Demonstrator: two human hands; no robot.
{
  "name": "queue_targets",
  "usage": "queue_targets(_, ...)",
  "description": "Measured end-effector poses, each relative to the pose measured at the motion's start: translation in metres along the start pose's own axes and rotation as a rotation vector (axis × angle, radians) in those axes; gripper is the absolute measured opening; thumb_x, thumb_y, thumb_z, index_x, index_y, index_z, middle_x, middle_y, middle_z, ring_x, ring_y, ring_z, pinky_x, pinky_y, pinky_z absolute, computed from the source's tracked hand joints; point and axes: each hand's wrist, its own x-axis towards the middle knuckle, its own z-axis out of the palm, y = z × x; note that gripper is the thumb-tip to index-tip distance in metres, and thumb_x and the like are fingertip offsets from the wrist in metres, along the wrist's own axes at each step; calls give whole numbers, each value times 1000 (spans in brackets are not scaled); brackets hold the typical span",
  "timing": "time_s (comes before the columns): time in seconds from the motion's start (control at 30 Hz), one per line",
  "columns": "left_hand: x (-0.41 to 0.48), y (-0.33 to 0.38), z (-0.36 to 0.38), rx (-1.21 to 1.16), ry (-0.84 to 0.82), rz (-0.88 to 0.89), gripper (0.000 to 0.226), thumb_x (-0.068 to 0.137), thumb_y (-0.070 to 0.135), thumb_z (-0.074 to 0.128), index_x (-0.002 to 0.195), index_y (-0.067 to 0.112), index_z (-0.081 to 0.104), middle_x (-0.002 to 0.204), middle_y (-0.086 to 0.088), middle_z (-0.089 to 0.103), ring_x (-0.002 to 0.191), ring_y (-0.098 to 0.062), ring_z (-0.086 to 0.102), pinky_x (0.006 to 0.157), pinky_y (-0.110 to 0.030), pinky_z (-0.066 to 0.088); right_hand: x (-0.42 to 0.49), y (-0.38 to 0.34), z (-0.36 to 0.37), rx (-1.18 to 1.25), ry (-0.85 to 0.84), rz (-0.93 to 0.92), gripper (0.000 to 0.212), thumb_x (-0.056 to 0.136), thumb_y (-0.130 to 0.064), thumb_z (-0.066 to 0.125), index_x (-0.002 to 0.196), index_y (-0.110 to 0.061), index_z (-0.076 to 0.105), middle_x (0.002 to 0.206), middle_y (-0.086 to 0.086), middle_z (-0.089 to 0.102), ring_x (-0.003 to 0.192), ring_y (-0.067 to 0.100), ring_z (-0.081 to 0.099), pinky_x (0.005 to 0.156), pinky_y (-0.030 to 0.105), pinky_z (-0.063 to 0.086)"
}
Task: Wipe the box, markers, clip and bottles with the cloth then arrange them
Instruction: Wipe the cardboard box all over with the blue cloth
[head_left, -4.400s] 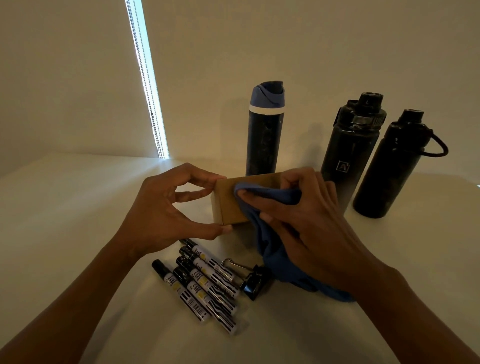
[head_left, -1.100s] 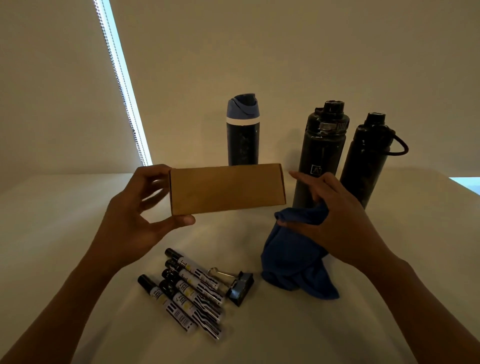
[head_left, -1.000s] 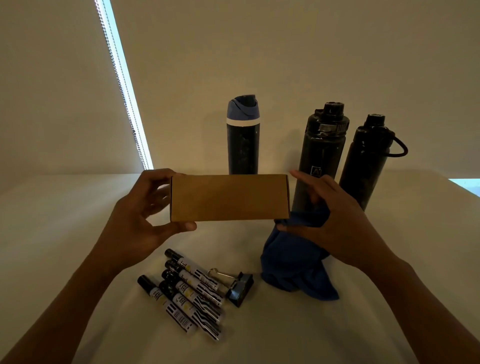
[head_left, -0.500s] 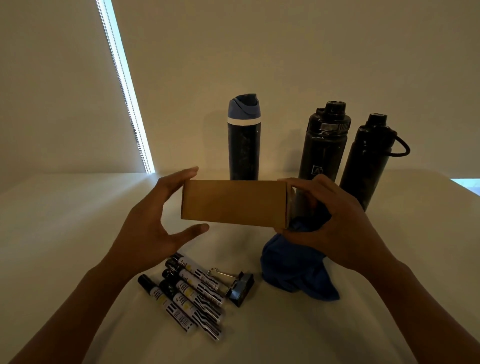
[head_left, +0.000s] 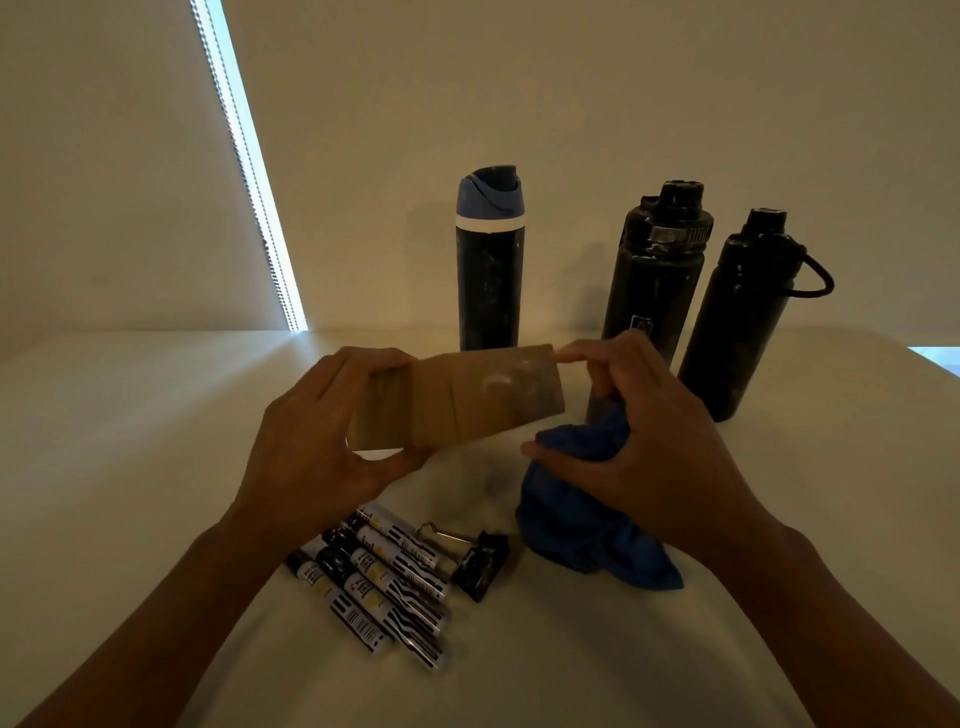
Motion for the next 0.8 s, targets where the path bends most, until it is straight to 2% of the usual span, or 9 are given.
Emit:
queue_targets(0.1, -2, -9, -3, -35, -11, -99, 81, 72, 54, 92, 136, 21, 55, 131, 11, 60, 115, -9, 59, 93, -39, 58, 3, 4, -5, 34, 99, 10, 33, 80, -40, 82, 92, -22, 57, 88, -11, 48, 75, 9, 52, 67, 20, 45)
queue_targets(0.2, -3, -11, 1, -151, -57, -172, 85, 72, 49, 92, 139, 19, 51, 135, 9, 58, 123, -9, 59, 99, -41, 58, 3, 11, -4, 12, 0, 55, 24, 83, -43, 78, 82, -27, 60, 84, -13, 52, 75, 9, 56, 69, 25, 49)
queue_targets(0.3, -4, -14, 3, -261, -89, -224, 86, 71, 43, 91, 142, 25, 47, 138, 14, 56, 127, 0, 55, 102, -27, 54, 0, 18, -9, 111, -117, 150, 19, 83, -41, 77, 93, -34, 62, 93, -14, 56, 87, 8, 60, 77, 26, 53)
queue_targets(0.4, -4, -15, 3, -368, -87, -254, 88, 71, 36, 91, 139, 49, 38, 136, 33, 50, 126, 14, 50, 94, -5, 48, -2, 19, -16, 341, -245, 242, 34, 84, -22, 78, 109, -35, 58, 111, -16, 59, 107, 4, 62, 92, 28, 55)
queue_targets(0.47, -4, -16, 3, -391, -96, -264, 90, 71, 35, 91, 136, 57, 33, 135, 39, 48, 125, 19, 48, 91, 0, 45, -1, 21, -16, 431, -293, 275, 41, 86, -14, 76, 115, -34, 55, 117, -16, 62, 115, 0, 61, 96, 26, 54)
queue_targets(0.57, -5, -17, 3, -387, -101, -256, 89, 70, 36, 90, 136, 56, 34, 134, 41, 48, 125, 21, 47, 93, 1, 43, -1, 23, -7, 489, -310, 308, 45, 86, -9, 75, 117, -35, 55, 120, -20, 63, 116, -6, 59, 92, 17, 52)
queue_targets(0.7, -6, -22, 3, -351, -93, -232, 89, 70, 35, 91, 135, 57, 34, 131, 46, 47, 124, 22, 47, 94, 2, 41, -4, 25, 4, 397, -256, 311, 46, 82, -18, 81, 117, -35, 55, 120, -21, 59, 110, -8, 60, 84, 11, 53)
queue_targets(0.8, -5, -25, 1, -324, -82, -216, 88, 70, 37, 91, 135, 57, 35, 132, 44, 47, 125, 20, 47, 96, 1, 41, -4, 30, 6, 165, -253, 269, 46, 80, -40, 81, 118, -35, 54, 117, -22, 52, 100, -4, 62, 80, 16, 56)
